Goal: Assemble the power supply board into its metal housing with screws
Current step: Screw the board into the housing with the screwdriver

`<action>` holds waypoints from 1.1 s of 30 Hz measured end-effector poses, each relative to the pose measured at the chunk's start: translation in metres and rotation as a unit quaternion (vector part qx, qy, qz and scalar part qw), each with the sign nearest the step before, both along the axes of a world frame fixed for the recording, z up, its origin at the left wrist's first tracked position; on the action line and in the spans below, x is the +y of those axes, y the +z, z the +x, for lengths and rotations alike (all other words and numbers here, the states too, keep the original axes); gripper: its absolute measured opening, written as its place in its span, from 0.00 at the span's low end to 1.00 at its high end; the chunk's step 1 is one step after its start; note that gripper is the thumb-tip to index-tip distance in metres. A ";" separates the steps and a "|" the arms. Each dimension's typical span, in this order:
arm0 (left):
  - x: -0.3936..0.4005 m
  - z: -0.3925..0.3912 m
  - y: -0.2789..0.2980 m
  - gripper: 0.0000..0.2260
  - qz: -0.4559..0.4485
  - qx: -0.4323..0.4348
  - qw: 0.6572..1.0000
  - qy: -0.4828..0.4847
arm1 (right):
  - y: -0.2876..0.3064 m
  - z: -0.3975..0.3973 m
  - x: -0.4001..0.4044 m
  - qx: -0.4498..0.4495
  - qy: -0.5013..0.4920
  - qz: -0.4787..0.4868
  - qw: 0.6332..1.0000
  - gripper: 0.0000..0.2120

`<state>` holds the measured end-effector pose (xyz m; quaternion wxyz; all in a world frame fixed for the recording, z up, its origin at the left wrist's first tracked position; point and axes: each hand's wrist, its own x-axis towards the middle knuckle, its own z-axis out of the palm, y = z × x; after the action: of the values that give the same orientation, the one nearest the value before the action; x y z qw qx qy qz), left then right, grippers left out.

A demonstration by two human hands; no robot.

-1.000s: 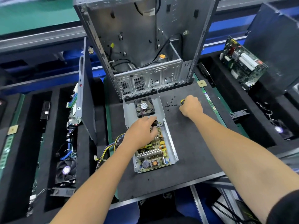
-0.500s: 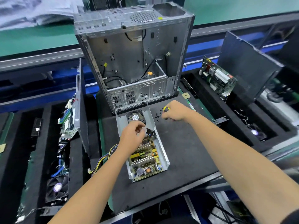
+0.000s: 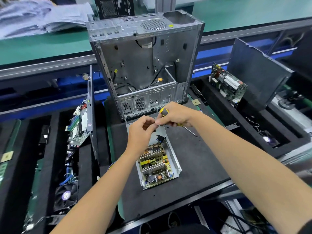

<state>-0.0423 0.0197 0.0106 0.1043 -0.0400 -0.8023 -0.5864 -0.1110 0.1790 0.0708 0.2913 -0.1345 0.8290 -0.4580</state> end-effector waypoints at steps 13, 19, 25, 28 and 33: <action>-0.013 -0.002 -0.006 0.12 -0.034 -0.071 0.997 -0.007 | 0.014 -0.009 -0.015 0.098 -0.193 -0.120 0.969 0.18; -0.021 0.000 -0.020 0.08 0.089 -0.172 0.981 0.022 | 0.024 -0.011 -0.021 0.175 -0.223 -0.051 0.958 0.29; -0.021 0.000 -0.019 0.12 0.241 -0.224 0.944 0.019 | 0.028 -0.005 -0.026 0.151 -0.212 -0.104 0.960 0.19; -0.022 0.001 -0.018 0.12 0.282 -0.223 0.933 0.006 | 0.029 -0.005 -0.027 0.145 -0.214 -0.106 0.960 0.16; -0.025 0.001 -0.019 0.08 0.274 -0.222 0.936 -0.009 | 0.031 -0.004 -0.029 0.143 -0.217 -0.116 0.959 0.17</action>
<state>-0.0412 -0.0050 -0.0088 -0.0751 0.1139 -0.6130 -0.7782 -0.1154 0.1499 0.1015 0.0455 -0.0485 0.8123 -0.5795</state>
